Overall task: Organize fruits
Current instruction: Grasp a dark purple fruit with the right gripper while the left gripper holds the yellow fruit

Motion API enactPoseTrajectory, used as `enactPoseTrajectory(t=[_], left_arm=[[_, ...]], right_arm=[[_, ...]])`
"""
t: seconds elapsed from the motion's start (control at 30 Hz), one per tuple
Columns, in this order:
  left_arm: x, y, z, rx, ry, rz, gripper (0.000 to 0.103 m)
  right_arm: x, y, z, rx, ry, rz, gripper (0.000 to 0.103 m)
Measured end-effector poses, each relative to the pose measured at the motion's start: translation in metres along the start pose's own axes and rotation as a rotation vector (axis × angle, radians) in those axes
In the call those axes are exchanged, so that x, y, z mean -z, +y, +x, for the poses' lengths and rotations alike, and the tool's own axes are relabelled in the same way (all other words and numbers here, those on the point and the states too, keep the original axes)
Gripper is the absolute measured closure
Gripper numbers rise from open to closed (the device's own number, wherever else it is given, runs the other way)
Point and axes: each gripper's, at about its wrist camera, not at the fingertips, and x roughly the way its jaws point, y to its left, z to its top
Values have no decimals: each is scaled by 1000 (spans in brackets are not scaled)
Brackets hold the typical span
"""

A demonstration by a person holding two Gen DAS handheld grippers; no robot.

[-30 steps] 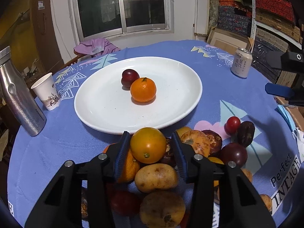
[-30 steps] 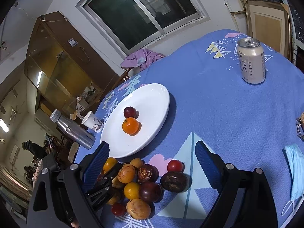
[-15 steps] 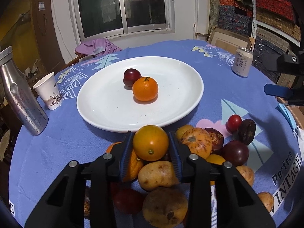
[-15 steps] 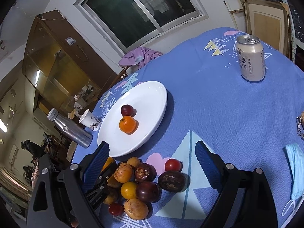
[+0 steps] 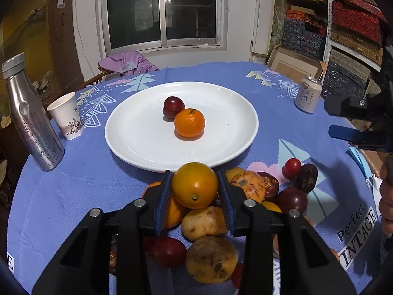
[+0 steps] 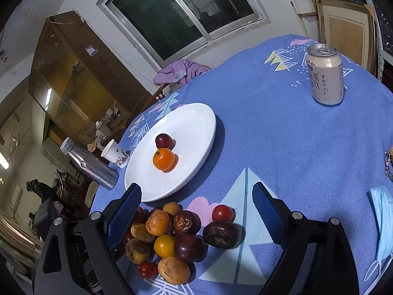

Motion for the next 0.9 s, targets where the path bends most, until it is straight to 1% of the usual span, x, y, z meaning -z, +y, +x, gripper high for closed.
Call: enactPoseTrajectory(t=[0.17,0.3,0.33,0.37,0.43,0.47,0.5,0.53,0.63,0.77,0.8,0.83,0.87,0.9], left_arm=[[-1,19,-23,-8,-36,-57,66],[6,38,-42,-5,-61,-116,66],[8,42,-45,-4,-68,-127,66],[9,46,-49,-9,-75,-135,66],[9,51,-51,-9,-81,-147,66],[9,53,-51,-4,-82,-155,66],[9,54,-51,-3,-82,-160,66],[9,55,-51,-4,-83,-162,66],[9,56,-50,-3,-81,-163,66],[9,56,-48,3,-74,-167,66],[9,56,-47,3,-71,-168,66],[9,56,-46,2,-69,-168,66],[9,56,-45,3,-66,-168,66],[9,56,-44,4,-63,-168,66]], right_arm=[[8,6,2,20,23,-73,10],[27,3,-6,66,16,-145,10],[33,0,-7,80,17,-151,12],[39,-3,-7,94,22,-153,14],[47,-8,-1,106,47,-149,26],[49,-10,4,106,65,-147,30],[51,-10,9,100,83,-146,38],[54,-10,16,90,107,-142,42],[60,-9,26,76,142,-133,42],[60,-10,27,66,134,-114,42],[59,-12,28,58,136,-103,43],[59,-13,29,46,138,-92,51],[58,-15,28,34,137,-80,56],[58,-15,27,26,131,-72,66]])
